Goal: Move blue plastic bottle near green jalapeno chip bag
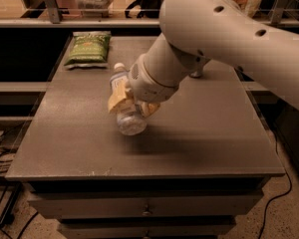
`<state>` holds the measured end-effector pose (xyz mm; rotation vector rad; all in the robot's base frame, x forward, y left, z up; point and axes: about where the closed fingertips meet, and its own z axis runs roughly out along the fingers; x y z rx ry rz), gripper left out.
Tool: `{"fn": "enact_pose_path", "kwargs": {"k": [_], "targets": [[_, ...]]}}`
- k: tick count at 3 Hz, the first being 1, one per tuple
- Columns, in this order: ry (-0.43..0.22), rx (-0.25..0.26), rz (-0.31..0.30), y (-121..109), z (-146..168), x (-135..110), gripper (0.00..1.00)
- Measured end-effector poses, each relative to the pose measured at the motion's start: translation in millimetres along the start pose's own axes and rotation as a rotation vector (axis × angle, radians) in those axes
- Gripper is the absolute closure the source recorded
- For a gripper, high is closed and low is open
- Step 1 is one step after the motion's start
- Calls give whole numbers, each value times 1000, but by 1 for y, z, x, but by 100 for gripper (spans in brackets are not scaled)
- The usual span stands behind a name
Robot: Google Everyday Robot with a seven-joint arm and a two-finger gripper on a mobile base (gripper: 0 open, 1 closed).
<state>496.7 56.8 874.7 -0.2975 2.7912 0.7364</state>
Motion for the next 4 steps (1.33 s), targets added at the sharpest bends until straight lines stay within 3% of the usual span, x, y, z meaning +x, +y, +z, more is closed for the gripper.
{"fn": "enact_pose_path", "kwargs": {"k": [1, 2, 3, 4], "targets": [[-2, -98, -10, -26, -6, -23, 100], [7, -180, -46, -34, -2, -60, 100], [34, -208, -100, -21, 9, -95, 100], [58, -217, -111, -13, 27, -123, 100]]}}
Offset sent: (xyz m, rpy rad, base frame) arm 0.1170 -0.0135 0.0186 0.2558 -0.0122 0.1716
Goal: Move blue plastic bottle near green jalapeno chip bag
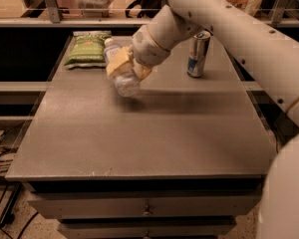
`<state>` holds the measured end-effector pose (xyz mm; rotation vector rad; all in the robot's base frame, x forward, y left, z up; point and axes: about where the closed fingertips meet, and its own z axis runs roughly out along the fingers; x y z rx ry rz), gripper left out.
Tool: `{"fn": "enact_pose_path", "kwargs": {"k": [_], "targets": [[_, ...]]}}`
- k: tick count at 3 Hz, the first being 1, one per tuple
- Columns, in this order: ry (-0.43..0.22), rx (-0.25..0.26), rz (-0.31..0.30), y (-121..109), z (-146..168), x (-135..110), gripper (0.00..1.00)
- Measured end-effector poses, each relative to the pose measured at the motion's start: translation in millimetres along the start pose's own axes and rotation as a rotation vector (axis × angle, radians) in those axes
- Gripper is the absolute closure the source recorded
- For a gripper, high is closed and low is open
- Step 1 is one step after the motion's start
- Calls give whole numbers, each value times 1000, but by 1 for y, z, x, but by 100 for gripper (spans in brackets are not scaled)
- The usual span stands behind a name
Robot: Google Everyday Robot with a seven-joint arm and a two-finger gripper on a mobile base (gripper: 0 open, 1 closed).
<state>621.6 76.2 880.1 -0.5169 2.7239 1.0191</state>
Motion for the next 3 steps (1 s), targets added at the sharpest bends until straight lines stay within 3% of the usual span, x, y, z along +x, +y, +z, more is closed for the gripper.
{"fn": "enact_pose_path", "kwargs": {"k": [1, 3], "targets": [[2, 3, 28, -7, 17, -19, 100], [-97, 16, 145, -26, 26, -36, 59]]}}
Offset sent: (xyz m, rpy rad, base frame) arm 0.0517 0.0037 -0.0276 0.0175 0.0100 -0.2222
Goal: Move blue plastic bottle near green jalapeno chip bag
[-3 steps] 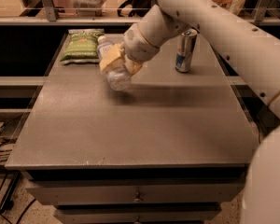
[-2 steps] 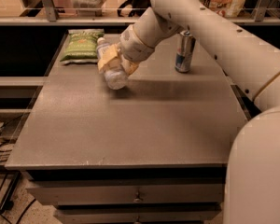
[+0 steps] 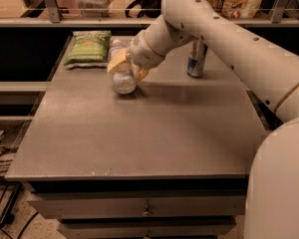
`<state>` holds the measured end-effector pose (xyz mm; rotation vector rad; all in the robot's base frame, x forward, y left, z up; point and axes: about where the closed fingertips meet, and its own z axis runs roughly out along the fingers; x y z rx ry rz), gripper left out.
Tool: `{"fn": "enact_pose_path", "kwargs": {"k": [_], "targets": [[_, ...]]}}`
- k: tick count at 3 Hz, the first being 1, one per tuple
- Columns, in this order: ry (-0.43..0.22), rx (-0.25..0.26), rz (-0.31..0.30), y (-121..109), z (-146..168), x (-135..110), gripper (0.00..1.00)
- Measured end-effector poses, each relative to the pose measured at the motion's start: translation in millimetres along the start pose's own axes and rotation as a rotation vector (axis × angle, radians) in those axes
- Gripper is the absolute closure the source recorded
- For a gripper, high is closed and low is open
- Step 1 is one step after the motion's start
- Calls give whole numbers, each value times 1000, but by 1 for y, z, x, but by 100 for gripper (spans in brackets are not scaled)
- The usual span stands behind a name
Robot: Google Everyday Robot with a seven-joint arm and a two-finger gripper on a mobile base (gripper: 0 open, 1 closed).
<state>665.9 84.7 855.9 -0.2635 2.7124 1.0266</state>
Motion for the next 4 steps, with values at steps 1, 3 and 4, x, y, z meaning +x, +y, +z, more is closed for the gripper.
{"fn": "enact_pose_path", "kwargs": {"k": [1, 3, 4], "targets": [[-43, -14, 42, -5, -1, -7, 36], [-34, -15, 39, -4, 4, -6, 0], [-34, -15, 39, -4, 4, -6, 0]]}}
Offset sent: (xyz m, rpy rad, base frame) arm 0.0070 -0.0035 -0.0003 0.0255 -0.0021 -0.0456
